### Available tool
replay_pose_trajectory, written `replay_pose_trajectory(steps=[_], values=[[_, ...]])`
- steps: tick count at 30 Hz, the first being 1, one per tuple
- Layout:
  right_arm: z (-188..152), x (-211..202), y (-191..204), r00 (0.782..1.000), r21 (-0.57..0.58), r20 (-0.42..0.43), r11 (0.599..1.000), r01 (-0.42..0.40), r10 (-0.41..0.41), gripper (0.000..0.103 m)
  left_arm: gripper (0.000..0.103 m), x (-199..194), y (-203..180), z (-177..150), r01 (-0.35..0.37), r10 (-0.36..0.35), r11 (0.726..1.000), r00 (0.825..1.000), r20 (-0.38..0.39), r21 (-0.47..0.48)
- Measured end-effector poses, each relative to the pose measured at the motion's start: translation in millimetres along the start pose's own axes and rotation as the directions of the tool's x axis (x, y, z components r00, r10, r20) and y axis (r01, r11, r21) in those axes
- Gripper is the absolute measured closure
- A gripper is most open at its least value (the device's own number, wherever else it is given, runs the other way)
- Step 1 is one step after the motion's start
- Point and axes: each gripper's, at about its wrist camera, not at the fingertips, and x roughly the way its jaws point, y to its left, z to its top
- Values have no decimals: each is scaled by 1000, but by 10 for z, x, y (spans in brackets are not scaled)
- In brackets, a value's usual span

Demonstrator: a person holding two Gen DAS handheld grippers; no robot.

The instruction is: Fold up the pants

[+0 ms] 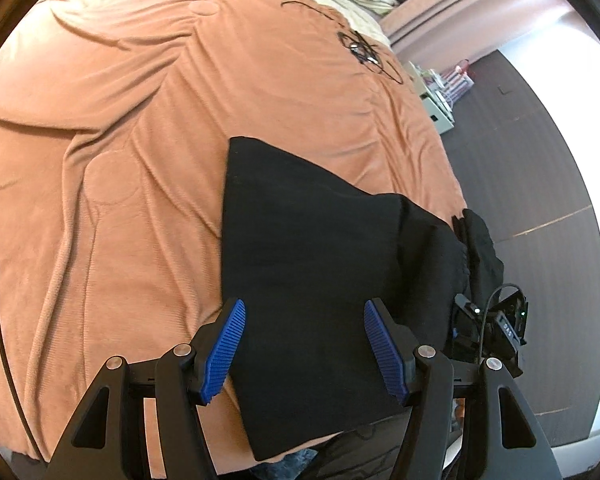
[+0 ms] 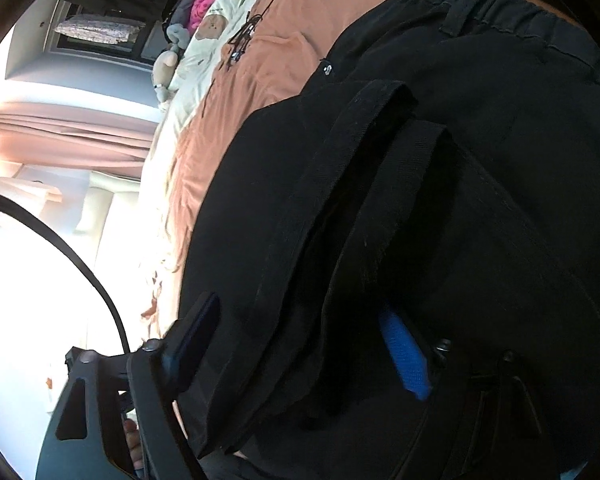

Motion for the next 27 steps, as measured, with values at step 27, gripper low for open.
replay_pose_trajectory(steps=[27], values=[[825,-866,926,947,-470,127,823,319,-294,98,39,136,147,25,-82,82,996,997,-10,-37]])
